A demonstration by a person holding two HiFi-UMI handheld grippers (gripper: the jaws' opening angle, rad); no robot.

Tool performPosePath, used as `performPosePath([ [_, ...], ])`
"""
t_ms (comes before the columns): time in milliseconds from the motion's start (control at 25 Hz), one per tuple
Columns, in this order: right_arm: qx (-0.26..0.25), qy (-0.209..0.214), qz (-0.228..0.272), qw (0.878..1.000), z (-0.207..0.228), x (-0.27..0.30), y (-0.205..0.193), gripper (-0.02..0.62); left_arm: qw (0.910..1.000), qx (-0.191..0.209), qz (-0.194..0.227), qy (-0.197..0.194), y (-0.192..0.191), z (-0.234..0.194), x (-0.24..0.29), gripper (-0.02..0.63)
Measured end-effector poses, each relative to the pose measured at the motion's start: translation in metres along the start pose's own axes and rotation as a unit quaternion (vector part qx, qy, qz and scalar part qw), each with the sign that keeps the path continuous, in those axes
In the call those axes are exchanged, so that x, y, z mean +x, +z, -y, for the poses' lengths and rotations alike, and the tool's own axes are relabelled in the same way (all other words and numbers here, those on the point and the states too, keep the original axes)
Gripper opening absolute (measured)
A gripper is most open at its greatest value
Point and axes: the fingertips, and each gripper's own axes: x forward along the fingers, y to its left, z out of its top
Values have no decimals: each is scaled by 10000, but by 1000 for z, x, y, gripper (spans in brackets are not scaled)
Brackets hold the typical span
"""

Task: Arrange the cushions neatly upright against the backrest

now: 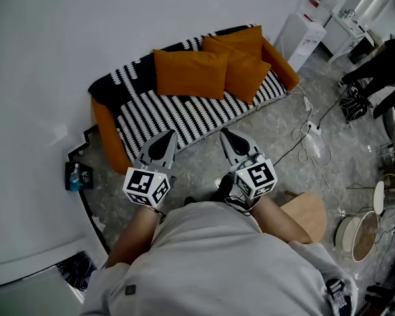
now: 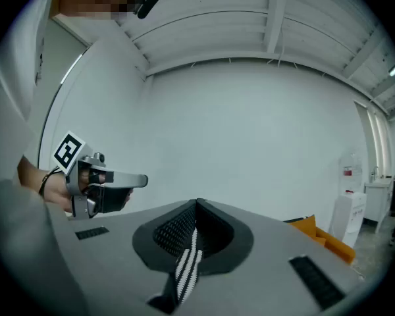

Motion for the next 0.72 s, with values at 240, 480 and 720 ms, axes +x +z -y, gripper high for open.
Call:
performPosePath([
  [240,24,31,-2,10000,17,5,-4,21,10000,-30,-52,-3,-6,1,19,9],
  [480,102,-27,30,9999,51,6,-6,21,9999,-67,-106,14,-7,5,50,9],
  [720,123,-42,114,9999,97,4,-9,21,9998,-104,-156,120,-13,10,90,9],
])
